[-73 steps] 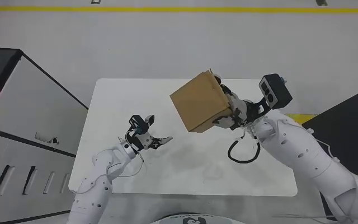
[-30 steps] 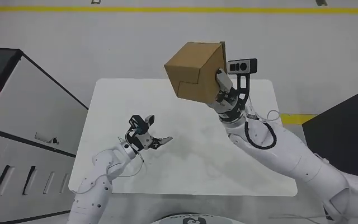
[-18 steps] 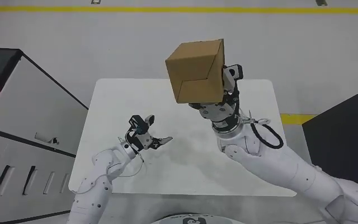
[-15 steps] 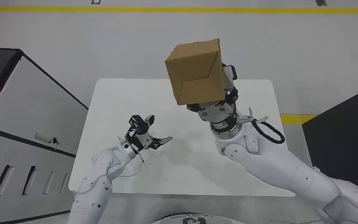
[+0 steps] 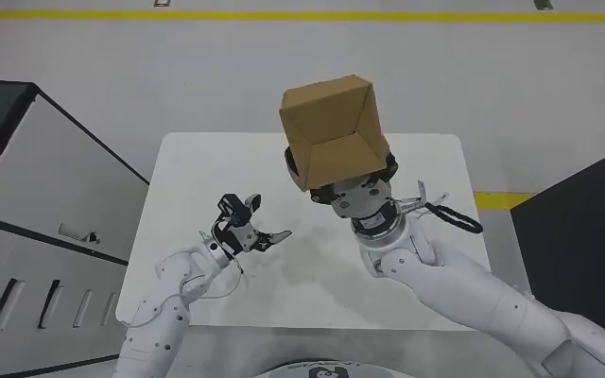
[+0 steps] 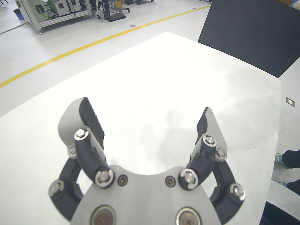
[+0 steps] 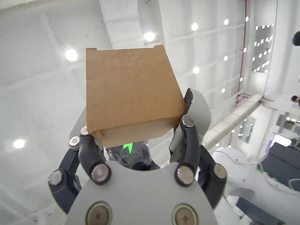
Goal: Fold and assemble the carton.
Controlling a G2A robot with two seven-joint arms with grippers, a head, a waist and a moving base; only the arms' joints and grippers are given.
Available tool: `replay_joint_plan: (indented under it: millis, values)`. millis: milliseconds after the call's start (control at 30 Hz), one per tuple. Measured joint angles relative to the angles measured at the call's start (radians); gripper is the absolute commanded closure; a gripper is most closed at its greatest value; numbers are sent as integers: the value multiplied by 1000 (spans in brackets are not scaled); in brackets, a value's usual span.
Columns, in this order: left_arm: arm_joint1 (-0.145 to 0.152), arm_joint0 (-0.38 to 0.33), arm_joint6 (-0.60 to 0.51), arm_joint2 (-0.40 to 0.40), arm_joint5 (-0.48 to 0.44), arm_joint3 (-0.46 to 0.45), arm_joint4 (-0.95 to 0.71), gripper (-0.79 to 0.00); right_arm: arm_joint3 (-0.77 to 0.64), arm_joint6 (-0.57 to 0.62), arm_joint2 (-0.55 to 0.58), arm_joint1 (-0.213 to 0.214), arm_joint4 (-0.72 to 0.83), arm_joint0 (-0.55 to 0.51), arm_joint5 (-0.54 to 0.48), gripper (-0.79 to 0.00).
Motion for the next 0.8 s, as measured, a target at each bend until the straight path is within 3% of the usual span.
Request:
replay_joint_plan:
  millis: [200, 800]
  values:
    - [0, 0, 0, 0, 0, 0, 0, -785, -19, 54, 34, -16, 107, -66, 82, 0]
    - [0, 0, 0, 0, 0, 0, 0, -785, -12, 217, 117, -86, 294, -173, 193, 0]
